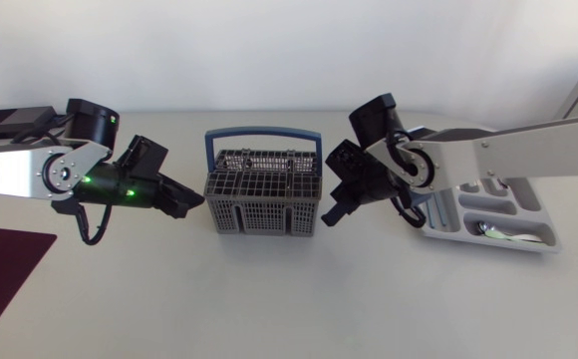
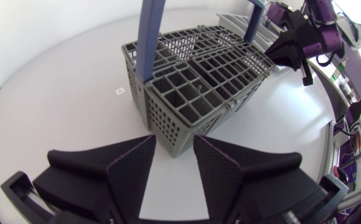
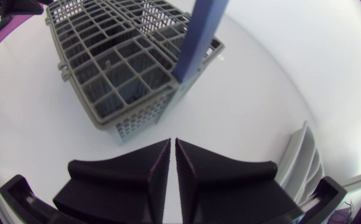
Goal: Transfer all utensils from the basket to the drawer tray.
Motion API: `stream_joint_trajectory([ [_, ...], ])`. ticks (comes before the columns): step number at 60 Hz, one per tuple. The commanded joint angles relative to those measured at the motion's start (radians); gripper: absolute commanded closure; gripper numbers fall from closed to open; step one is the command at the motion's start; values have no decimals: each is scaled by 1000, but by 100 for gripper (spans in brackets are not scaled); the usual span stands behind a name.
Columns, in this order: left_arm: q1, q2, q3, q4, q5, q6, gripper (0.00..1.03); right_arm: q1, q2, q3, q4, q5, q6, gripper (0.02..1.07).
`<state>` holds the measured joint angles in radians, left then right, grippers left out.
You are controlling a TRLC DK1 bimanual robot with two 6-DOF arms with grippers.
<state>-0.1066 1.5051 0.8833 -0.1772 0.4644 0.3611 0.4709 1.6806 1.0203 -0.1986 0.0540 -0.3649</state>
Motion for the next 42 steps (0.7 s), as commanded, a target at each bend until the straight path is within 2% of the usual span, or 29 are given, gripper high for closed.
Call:
stream_joint_trajectory([
  [1, 27, -45, -26, -21, 10, 21, 53, -9, -61, -51, 11, 43, 23, 75],
  [9, 56, -109, -41, -58, 10, 42, 40, -18, -134, -101, 11, 73, 18, 44],
  [10, 62, -129, -49, -61, 10, 44, 35, -25, -151, -112, 11, 73, 18, 36],
  [12, 67, -155, -58, -65, 10, 47, 28, -29, -173, -124, 11, 75, 17, 28],
  [18, 93, -243, -86, -74, 10, 50, 7, -40, -239, -160, 11, 92, 17, 12],
  [21, 108, -286, -96, -81, 10, 50, 5, -48, -275, -177, 11, 93, 14, 7],
  [42, 239, -540, -170, -127, 3, 44, 5, -120, -565, -273, -50, 106, 6, 7],
])
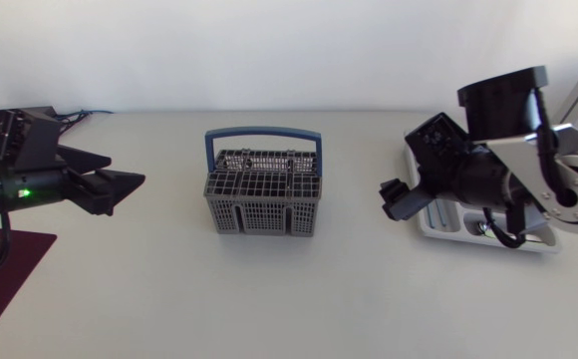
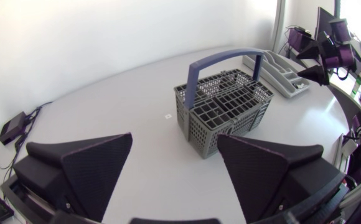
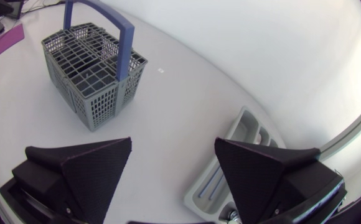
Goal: Transfer all utensils from the basket to the drawer tray.
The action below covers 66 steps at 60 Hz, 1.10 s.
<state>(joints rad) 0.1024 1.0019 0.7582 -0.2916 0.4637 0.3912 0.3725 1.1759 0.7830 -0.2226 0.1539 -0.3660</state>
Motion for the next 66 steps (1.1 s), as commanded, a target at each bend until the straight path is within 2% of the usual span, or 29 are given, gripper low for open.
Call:
stream_joint_trajectory([
  [1, 39, -48, -49, -11, 4, 14, 5, -21, -76, -41, -32, 3, 6, 7],
  [11, 122, -112, -72, 6, 4, 18, 5, -98, -213, -99, -47, 15, 25, 7],
  [17, 141, -197, -100, 22, 4, 15, 5, -149, -291, -139, -35, 4, 29, 7],
  [30, 138, -293, -166, 92, 4, -118, 5, -207, -449, -245, 17, 4, 50, 7],
  [38, 123, -345, -238, 158, -53, -71, 5, -216, -565, -306, 43, 7, 47, 7],
  [46, 123, -476, -326, 197, -60, -157, 5, -227, -674, -357, 51, 22, 50, 7],
  [66, 55, -653, -464, 227, -200, -239, 5, -277, -850, -507, 111, -37, 160, 7],
])
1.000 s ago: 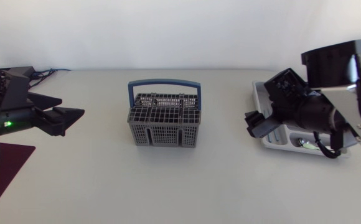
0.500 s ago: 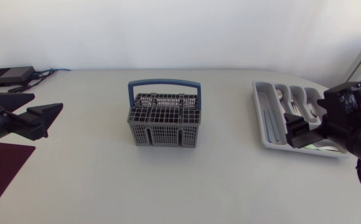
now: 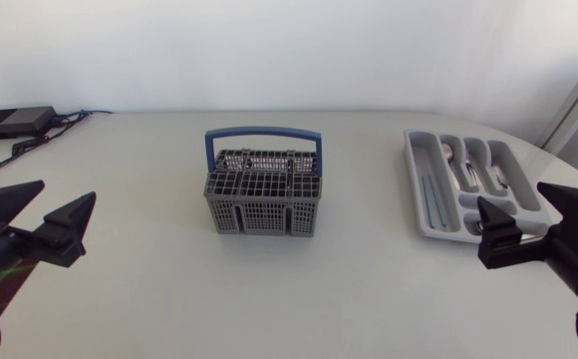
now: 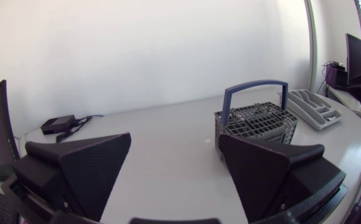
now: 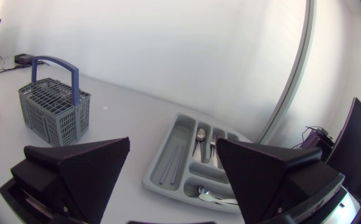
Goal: Transfer all utensils from the basket to the drawer tray.
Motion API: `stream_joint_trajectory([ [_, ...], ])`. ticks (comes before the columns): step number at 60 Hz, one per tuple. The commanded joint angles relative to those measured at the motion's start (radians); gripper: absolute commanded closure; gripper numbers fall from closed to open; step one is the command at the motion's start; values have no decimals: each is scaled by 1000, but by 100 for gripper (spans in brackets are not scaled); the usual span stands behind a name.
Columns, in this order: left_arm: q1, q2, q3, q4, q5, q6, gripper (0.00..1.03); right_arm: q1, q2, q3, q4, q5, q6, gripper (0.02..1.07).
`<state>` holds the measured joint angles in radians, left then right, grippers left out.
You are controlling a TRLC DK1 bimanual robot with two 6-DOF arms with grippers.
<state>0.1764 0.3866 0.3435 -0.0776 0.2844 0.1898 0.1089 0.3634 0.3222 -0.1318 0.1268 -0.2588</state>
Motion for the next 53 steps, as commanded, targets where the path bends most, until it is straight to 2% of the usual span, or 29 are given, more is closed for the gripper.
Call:
stream_joint_trajectory([
  [1, -23, -46, -56, 15, -27, -41, 5, -16, -46, -53, 23, -13, 58, 7],
  [41, -176, -386, -343, 77, -284, -189, 6, -109, -363, -322, 132, -127, 259, 7],
  [53, -176, -387, -344, 78, -284, -190, 6, -109, -363, -322, 132, -127, 259, 7],
])
